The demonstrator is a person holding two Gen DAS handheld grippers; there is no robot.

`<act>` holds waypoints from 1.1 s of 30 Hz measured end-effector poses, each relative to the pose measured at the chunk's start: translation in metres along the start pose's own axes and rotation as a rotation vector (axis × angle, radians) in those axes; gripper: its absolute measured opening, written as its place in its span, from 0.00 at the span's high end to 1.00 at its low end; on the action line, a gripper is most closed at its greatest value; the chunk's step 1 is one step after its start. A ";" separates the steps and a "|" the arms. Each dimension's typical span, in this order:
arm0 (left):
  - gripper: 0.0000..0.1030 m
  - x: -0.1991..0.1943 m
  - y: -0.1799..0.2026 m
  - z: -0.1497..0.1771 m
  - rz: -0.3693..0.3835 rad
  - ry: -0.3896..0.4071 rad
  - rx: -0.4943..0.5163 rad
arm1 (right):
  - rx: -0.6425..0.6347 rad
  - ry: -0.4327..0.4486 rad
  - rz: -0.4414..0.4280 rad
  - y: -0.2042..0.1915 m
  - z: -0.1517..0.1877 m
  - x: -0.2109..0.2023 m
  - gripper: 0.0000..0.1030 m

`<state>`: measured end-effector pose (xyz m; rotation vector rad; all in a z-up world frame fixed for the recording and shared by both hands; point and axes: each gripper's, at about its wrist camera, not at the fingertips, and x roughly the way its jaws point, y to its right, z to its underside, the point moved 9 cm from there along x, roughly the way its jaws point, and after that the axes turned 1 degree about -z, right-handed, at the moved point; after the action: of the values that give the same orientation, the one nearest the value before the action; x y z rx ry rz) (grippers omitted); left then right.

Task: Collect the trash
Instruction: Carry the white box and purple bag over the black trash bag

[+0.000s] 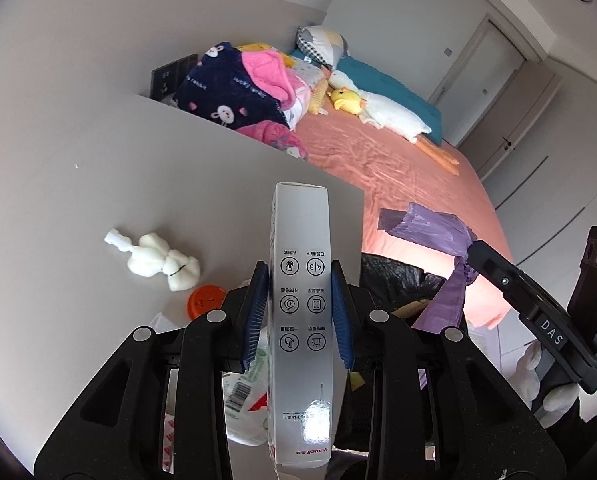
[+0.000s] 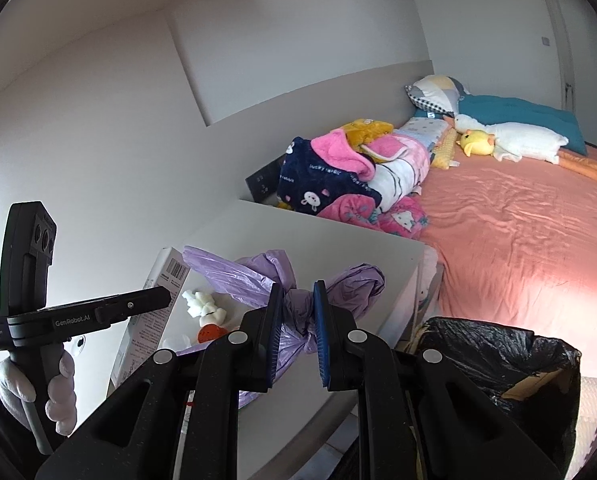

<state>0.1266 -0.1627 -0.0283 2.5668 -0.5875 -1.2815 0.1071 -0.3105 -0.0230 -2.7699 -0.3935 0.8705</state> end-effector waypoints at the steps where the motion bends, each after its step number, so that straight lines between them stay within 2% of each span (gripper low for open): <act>1: 0.71 0.003 0.005 -0.001 0.008 -0.002 0.008 | 0.004 0.004 0.007 0.004 0.000 -0.003 0.84; 33: 0.71 0.068 0.167 0.022 0.251 -0.143 0.228 | 0.164 0.094 0.237 0.135 0.018 -0.095 0.84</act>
<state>0.1031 -0.3424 -0.0301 2.4820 -1.1050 -1.3853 0.0466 -0.4658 -0.0251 -2.7261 0.0226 0.7782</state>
